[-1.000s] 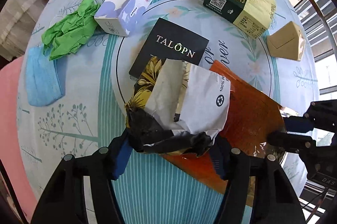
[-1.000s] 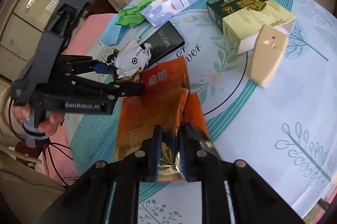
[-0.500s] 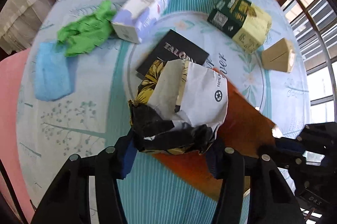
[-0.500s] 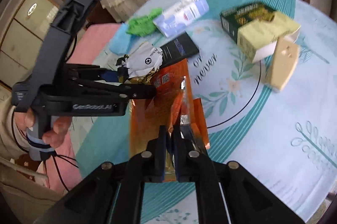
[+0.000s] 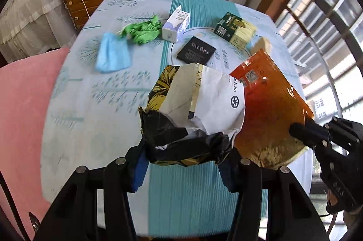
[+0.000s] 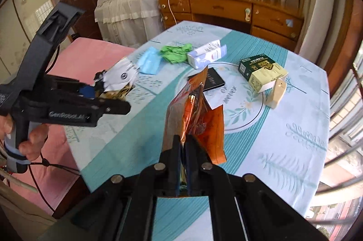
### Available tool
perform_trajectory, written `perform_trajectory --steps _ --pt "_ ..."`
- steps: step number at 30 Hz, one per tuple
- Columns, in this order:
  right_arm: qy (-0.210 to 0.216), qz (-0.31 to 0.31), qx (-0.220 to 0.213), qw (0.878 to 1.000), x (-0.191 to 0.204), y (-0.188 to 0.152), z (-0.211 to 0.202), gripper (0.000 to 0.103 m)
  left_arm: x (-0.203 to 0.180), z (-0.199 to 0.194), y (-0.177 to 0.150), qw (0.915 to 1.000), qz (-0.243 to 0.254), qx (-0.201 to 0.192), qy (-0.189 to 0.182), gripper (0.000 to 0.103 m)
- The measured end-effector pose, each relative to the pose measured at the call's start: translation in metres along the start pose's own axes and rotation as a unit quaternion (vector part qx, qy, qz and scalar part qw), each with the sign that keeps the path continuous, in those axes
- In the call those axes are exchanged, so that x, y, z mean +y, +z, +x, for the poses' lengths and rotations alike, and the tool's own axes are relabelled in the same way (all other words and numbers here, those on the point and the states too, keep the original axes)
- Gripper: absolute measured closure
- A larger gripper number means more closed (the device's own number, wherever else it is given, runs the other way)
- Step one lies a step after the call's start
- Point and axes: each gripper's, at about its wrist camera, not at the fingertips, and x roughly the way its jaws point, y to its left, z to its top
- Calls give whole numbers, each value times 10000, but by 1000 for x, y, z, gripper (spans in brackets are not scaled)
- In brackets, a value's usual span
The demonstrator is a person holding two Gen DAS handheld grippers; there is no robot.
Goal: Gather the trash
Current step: 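Carry the wrapper and orange bag down over the blue bin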
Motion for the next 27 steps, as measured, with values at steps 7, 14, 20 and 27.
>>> perform_trajectory --steps 7,14,20,27 --pt "-352 318 -126 9988 95 -40 -42 100 44 -80 -85 9987 260 -335 -273 52" --pt "-381 576 -48 9976 200 -91 -60 100 89 -108 -179 9986 408 -102 -311 52" --pt "-280 512 373 9976 264 -133 -50 100 105 -95 -237 9976 470 398 -310 52" --pt "-304 428 1050 9931 282 -183 -9 100 105 -37 -297 9934 316 1057 -306 52"
